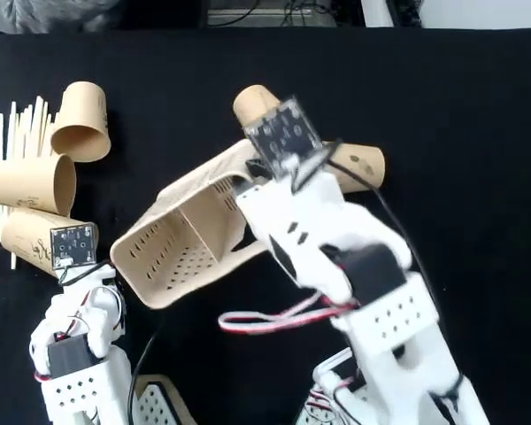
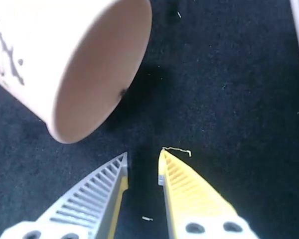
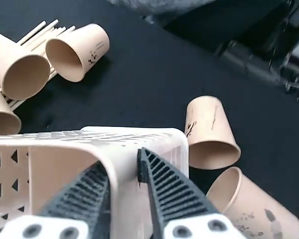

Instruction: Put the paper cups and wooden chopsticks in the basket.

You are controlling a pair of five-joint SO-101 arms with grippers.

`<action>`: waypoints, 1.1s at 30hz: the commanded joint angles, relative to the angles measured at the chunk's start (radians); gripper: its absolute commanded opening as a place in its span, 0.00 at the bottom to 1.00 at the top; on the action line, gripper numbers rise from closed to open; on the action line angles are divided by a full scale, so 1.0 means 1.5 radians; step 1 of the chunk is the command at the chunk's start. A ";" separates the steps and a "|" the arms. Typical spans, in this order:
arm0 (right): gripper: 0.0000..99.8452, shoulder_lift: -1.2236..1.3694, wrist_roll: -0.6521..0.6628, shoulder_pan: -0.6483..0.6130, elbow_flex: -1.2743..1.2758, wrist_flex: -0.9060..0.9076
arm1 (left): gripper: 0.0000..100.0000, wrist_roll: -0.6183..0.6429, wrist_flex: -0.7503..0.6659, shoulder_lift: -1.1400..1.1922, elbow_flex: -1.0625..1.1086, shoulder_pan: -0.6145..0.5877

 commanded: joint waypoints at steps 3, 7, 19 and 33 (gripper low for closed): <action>0.01 0.128 -0.018 -0.007 -0.143 0.048 | 0.11 -0.006 0.002 -0.004 0.013 0.001; 0.01 0.230 -0.052 0.046 -0.220 0.084 | 0.11 -0.006 0.002 -0.004 0.013 0.001; 0.02 0.393 -0.063 0.091 -0.339 0.149 | 0.11 -0.006 0.002 -0.004 0.013 0.001; 0.30 0.382 0.013 0.088 -0.397 0.200 | 0.11 -0.006 0.002 -0.004 0.013 0.001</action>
